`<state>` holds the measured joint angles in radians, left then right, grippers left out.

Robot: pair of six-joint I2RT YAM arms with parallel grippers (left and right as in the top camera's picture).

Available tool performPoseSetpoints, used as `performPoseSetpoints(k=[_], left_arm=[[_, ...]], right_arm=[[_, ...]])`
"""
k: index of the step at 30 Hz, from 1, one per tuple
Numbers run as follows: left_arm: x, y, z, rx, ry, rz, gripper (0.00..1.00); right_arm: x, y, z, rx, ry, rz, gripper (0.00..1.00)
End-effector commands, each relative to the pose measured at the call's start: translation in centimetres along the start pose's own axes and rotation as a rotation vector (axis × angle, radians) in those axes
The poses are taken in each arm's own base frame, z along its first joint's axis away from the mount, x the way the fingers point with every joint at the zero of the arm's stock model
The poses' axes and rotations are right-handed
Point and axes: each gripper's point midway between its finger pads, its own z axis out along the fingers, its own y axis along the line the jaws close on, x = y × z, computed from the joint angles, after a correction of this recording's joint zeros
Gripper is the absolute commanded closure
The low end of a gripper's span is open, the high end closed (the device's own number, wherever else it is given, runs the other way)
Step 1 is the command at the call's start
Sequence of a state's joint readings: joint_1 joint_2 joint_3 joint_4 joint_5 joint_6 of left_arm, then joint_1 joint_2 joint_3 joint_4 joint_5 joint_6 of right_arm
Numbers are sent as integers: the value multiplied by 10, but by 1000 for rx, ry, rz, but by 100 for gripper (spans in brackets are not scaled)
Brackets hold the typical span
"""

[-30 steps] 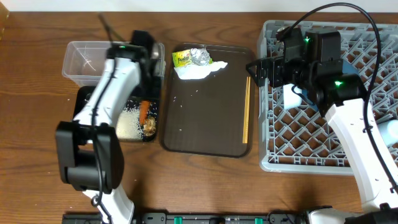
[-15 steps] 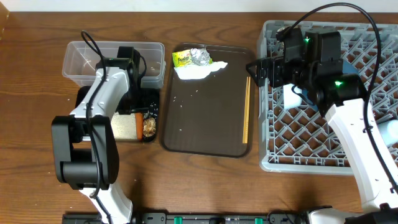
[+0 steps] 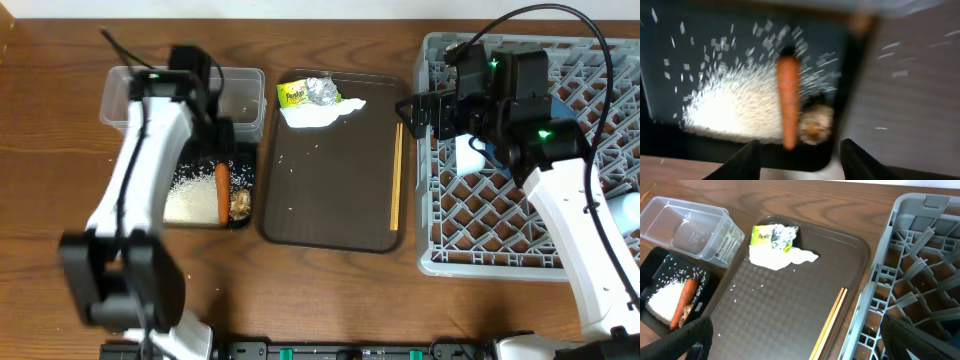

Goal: Sort waste into correct bins and load items into the dishwasher rack
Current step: 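Reach the right gripper to the wooden chopsticks on the brown tray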

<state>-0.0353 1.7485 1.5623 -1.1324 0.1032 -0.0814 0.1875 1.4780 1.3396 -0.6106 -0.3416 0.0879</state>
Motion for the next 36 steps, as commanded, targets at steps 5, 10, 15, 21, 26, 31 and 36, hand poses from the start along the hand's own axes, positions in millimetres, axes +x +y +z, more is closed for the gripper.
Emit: performPoseSetpoints(k=[5, 10, 15, 21, 26, 31, 36], left_arm=[[-17, -45, -107, 206, -347, 128, 41], [-15, -47, -138, 221, -453, 141, 36], [-12, -46, -140, 221, -453, 141, 33], [-10, -46, -139, 223, -444, 141, 26], [-10, -46, -139, 223, -443, 140, 10], [-7, -46, -137, 221, -431, 139, 9], [-5, -45, -136, 220, -420, 138, 7]], right_arm=[[-4, 9, -1, -24, -13, 20, 1], [-1, 21, 4, -33, -4, 53, 12], [7, 28, 17, 38, 16, 61, 13], [27, 48, 42, 31, 89, 109, 16], [65, 53, 77, 89, 210, 166, 30], [96, 55, 107, 127, 300, 210, 32], [105, 62, 122, 113, 320, 130, 29]])
